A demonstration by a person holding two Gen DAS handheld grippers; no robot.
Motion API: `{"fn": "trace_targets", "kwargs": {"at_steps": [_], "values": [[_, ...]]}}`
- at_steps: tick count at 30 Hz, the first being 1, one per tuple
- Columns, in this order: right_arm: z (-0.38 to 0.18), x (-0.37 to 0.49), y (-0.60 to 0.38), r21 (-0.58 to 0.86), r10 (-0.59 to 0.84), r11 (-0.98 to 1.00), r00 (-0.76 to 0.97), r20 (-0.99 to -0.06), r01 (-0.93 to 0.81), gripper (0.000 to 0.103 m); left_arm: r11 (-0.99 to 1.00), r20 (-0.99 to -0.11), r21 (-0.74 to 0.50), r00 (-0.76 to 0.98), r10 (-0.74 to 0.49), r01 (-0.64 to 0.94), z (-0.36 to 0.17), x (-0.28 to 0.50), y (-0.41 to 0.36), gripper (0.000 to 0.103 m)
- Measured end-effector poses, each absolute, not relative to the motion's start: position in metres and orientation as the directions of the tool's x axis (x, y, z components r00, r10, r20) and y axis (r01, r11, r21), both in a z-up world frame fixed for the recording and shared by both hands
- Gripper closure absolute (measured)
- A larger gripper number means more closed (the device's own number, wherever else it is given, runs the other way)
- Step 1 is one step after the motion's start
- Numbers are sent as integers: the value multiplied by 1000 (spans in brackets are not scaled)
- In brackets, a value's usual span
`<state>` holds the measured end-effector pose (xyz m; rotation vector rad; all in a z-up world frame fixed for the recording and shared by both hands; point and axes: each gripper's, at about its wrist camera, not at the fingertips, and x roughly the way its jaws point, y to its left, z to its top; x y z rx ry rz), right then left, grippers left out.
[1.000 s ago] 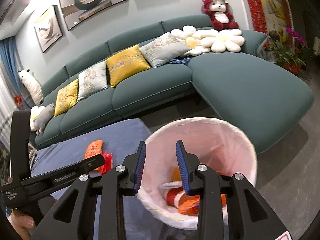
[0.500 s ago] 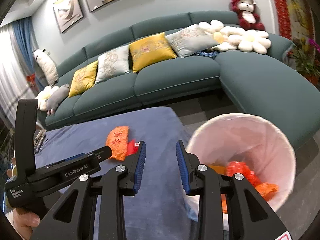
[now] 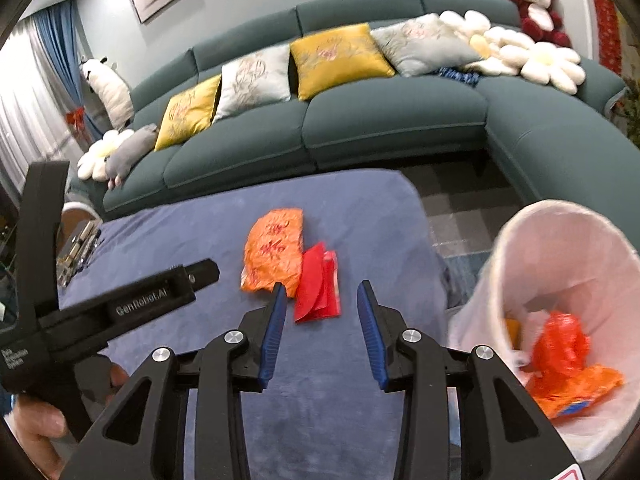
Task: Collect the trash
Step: 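Move both tools back over the orange bag and red envelope, then grasp the orange bag with the left tool while the right tool grasps the red envelope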
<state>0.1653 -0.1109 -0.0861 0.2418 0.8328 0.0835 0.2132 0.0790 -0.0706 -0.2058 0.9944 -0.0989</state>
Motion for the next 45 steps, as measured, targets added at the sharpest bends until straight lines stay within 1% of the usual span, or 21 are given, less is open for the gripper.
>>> {"fn": "trace_targets", "kwargs": {"at_steps": [8,16,25,26,28,30,31,33,34,36,39,41,45], "values": [[-123,202,-90,271,212,962,614,-760,3,67,973,-853,-227,492,-176,-45,-101,251,95,29],[-155,239,-82,274,220,962,575,-788,8,67,978,-874,-207,455,-170,-32,-130,288,89,29],[-182,256,-82,296,238,955,538,-809,23,67,979,-887,-203,422,-188,11,-157,316,73,29],[-185,257,-83,301,244,954,532,-811,21,67,979,-890,-201,415,-189,13,-161,318,70,30],[-190,257,-82,304,248,952,526,-814,21,67,976,-890,-215,408,-204,18,-166,319,67,36],[-194,257,-81,308,254,951,517,-818,20,67,973,-890,-229,399,-219,24,-168,321,65,45],[-196,257,-80,310,256,951,512,-820,21,67,973,-889,-230,400,-222,27,-169,321,63,47],[-199,256,-81,316,260,949,512,-819,22,69,972,-886,-230,406,-225,37,-169,320,59,56],[-199,256,-80,318,262,948,513,-817,23,71,973,-884,-226,410,-226,48,-167,319,57,57],[-199,255,-79,324,270,946,512,-816,18,83,973,-878,-223,421,-227,59,-165,316,56,64],[-199,254,-77,335,284,942,508,-813,10,93,973,-874,-217,427,-232,84,-161,310,54,71],[-195,251,-75,336,287,942,516,-807,2,99,973,-874,-210,427,-231,97,-158,305,54,73],[-183,248,-76,333,278,943,538,-796,5,101,975,-863,-196,452,-224,108,-147,295,55,76]]}}
